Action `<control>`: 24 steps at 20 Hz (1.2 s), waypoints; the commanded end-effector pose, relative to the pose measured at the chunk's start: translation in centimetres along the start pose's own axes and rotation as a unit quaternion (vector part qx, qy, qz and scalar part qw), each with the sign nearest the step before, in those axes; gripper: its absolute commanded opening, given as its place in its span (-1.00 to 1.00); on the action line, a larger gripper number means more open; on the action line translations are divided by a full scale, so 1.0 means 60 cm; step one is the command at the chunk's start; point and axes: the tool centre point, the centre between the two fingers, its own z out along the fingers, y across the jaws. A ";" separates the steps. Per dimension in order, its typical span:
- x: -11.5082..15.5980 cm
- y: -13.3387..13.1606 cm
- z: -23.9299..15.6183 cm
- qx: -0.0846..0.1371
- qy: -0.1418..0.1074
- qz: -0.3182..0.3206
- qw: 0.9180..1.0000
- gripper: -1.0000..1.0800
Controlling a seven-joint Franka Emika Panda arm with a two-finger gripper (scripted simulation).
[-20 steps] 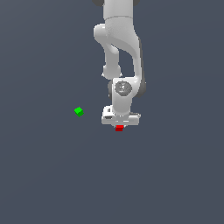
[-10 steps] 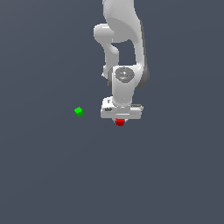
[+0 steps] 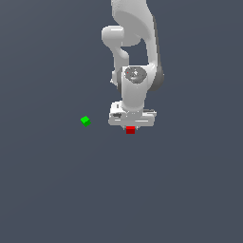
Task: Stack the red cube on top of the green cube.
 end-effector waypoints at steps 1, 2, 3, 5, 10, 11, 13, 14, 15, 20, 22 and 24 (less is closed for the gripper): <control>-0.002 0.004 0.001 0.000 0.000 0.000 1.000 -1.00; -0.003 0.008 0.002 0.000 0.000 0.000 1.000 -1.00; -0.006 0.013 0.003 0.000 0.000 0.000 1.000 -1.00; -0.012 0.026 0.005 0.000 0.000 0.000 1.000 -1.00; -0.035 0.079 0.016 0.000 0.000 0.000 1.000 -1.00; -0.041 0.092 0.019 0.000 0.000 0.000 1.000 -1.00; -0.054 0.123 0.026 0.000 0.000 0.000 1.000 -1.00; -0.061 0.139 0.029 0.000 0.000 0.000 1.000 -1.00; -0.069 0.156 0.033 0.000 0.000 0.000 1.000 -1.00; -0.109 0.249 0.052 0.000 0.000 0.000 1.000 -1.00; -0.124 0.285 0.060 0.000 0.000 0.000 1.000 -1.00; -0.137 0.318 0.067 0.000 0.000 0.000 1.000 -1.00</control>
